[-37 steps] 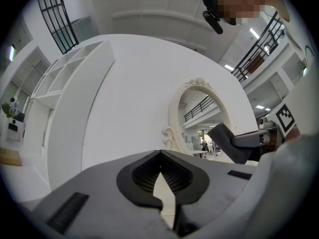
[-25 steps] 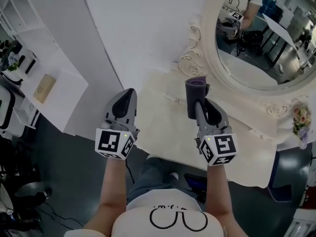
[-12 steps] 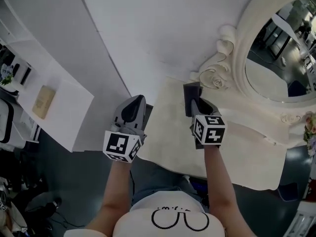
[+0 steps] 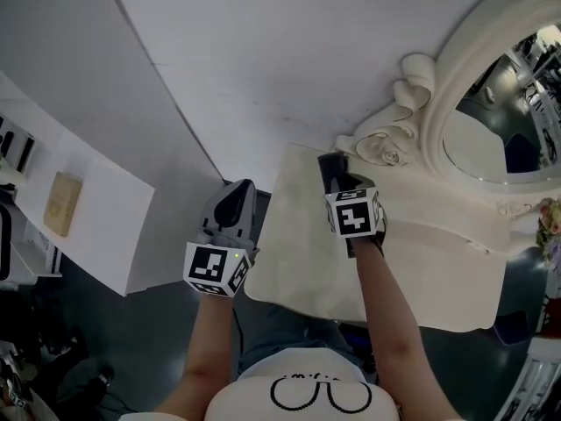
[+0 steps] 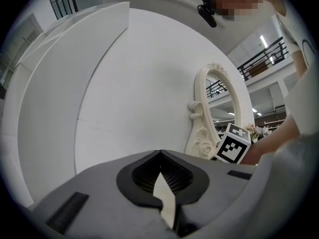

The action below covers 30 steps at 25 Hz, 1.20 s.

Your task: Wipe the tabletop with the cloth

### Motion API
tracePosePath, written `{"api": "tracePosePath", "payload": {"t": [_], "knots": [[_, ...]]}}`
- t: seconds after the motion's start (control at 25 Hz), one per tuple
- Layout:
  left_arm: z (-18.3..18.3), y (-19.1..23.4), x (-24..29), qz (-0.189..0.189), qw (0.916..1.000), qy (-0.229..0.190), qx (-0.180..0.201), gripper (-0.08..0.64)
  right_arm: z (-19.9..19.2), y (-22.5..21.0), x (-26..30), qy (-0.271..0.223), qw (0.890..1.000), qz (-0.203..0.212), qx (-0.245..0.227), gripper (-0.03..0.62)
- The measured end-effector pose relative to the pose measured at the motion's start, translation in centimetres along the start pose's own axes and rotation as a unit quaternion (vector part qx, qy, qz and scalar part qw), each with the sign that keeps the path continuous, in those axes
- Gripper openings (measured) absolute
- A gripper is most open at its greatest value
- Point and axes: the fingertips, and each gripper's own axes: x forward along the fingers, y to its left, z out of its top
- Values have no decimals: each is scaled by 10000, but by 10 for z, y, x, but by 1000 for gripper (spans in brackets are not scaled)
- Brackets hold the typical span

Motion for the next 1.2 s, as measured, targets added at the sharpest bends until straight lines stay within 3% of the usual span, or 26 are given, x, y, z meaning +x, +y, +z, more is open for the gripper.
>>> {"api": "tracePosePath", "payload": {"t": [0.4, 0.88, 1.2], "knots": [[-4, -8, 11, -82, 9999, 6, -101, -2, -6, -17, -1, 63, 9998, -170, 5, 69], [-13, -64, 28, -136, 9998, 151, 52, -2, -30, -60, -14, -31, 9999, 42, 135, 69], [-12, -103, 38, 29, 9998, 183, 106, -2, -47, -91, -27, -25, 9999, 130, 37, 70]]}}
